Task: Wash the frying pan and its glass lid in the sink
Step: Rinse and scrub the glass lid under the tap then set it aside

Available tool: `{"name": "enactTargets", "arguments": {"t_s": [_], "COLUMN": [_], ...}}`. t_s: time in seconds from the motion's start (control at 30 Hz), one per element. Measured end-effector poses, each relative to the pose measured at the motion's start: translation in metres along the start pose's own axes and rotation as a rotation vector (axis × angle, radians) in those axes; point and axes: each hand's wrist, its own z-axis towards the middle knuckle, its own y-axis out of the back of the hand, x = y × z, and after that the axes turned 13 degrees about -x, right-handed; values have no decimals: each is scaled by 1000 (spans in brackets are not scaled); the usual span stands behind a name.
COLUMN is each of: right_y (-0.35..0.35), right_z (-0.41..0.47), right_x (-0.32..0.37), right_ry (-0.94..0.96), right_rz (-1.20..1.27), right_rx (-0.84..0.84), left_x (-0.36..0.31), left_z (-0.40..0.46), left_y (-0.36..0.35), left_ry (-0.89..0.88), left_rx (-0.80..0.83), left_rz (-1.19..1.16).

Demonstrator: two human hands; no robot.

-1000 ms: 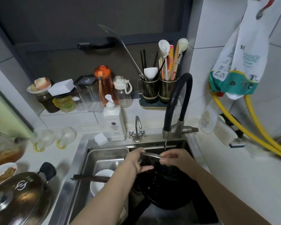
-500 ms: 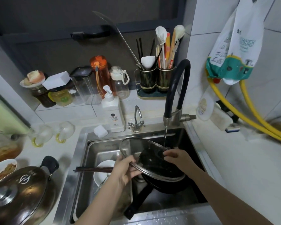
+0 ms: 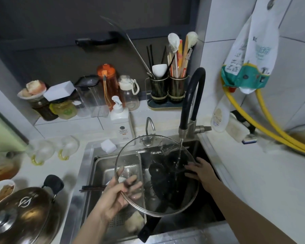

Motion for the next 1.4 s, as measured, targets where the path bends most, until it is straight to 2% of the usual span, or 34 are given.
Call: {"name": "enactTargets", "arguments": {"t_s": [0.07, 0.17, 0.37, 0.7, 0.8, 0.93, 1.03, 1.2, 1.4], "right_y": [-2, -3, 11, 60, 71, 81, 85, 75, 33], "right_z": [-6, -8, -20, -16, -21, -25, -24, -20, -20], "right_x": [8, 14, 41, 60, 56, 34, 9, -30, -35], "right_ry": [-32, -50, 69, 161, 116, 2, -127, -318, -350], "right_rz": [43, 147, 143, 44, 30, 91, 194, 311, 335], "right_rx": [2, -90, -253, -378, -385, -364, -341, -291, -218], "left_x": [-3, 6, 36, 67, 72, 68, 58, 36, 4], "left_z": [1, 10, 28, 44, 50, 51, 50, 54, 43], "left_y": [5, 8, -16, -65, -71, -70, -62, -44, -23], "left_ry": [16, 38, 72, 28, 22, -140, -208, -247, -343], "left_rx": [17, -23, -184, -151, -189, -294, -319, -389, -454], "left_rz": [24, 76, 152, 351, 420, 674, 757, 625, 622]}}
